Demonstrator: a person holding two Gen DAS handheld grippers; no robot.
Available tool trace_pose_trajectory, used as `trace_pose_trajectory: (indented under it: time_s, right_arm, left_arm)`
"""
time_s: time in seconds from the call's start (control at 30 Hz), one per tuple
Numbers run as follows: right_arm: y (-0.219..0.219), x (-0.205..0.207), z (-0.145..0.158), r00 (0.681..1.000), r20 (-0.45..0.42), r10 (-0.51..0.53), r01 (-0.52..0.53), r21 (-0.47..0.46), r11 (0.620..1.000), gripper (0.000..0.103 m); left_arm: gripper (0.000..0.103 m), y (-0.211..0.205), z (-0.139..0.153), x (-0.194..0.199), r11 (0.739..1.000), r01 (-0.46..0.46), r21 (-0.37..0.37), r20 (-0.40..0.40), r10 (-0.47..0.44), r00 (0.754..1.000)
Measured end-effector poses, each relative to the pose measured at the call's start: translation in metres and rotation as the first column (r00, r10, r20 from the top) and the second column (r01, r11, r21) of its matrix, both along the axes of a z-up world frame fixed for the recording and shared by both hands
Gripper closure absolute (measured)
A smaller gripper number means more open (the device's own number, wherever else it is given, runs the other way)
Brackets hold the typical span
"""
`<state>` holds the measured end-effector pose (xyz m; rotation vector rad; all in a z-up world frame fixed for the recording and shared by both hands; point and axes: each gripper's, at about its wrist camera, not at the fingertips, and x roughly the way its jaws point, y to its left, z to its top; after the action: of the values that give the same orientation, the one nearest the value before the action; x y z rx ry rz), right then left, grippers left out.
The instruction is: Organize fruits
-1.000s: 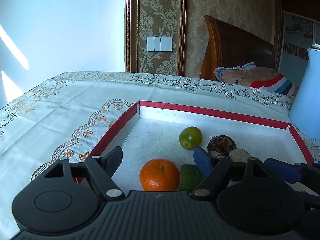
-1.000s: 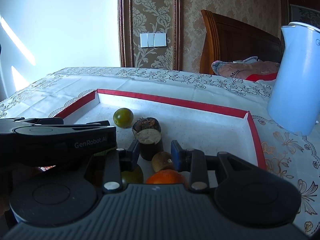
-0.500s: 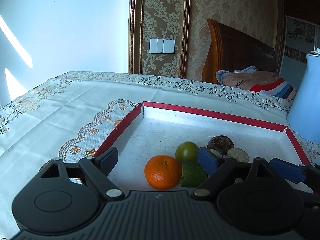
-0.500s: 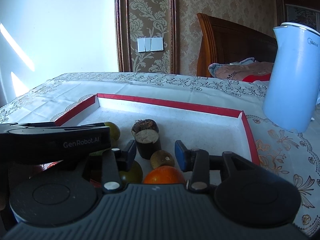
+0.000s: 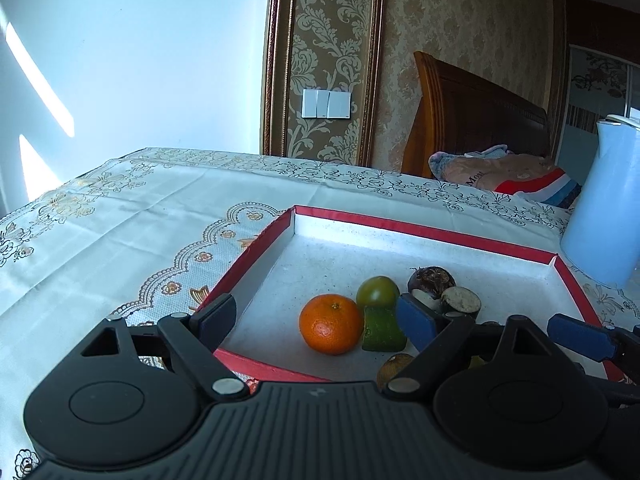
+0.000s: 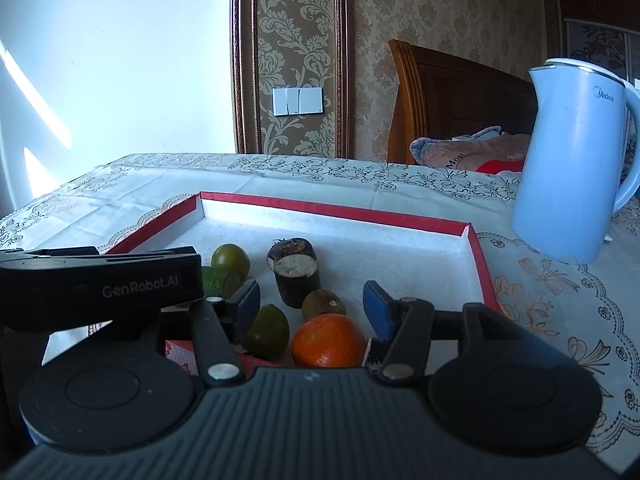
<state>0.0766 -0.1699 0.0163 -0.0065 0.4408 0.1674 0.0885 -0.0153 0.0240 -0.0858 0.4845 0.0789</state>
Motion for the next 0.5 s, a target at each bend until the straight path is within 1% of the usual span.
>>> trace_pose_trajectory:
  time_s: [0.13,0.3,0.5]
  right_arm:
    - [0.0,-0.011,-0.001,1.0,-0.004,0.002,-0.002,0.003,1.0,0.047]
    - [-0.002,-0.025,-0.002,1.0,-0.006,-0.001,0.001,0.008,1.0,0.041]
    - [-0.003,-0.042,-0.003,1.0,-0.008,-0.005,0.005,0.015,1.0,0.041]
  left_arm:
    - [0.015,-0.001,-0.001,-0.009,1.0,0.007,0.005,-0.001,-0.007,1.0]
    - [0.015,-0.002,-0.001,-0.022,1.0,0.015,0.02,0.0,-0.015,1.0]
    - [0.015,-0.004,-0.002,-0.037,1.0,0.015,0.025,-0.002,-0.015,1.0]
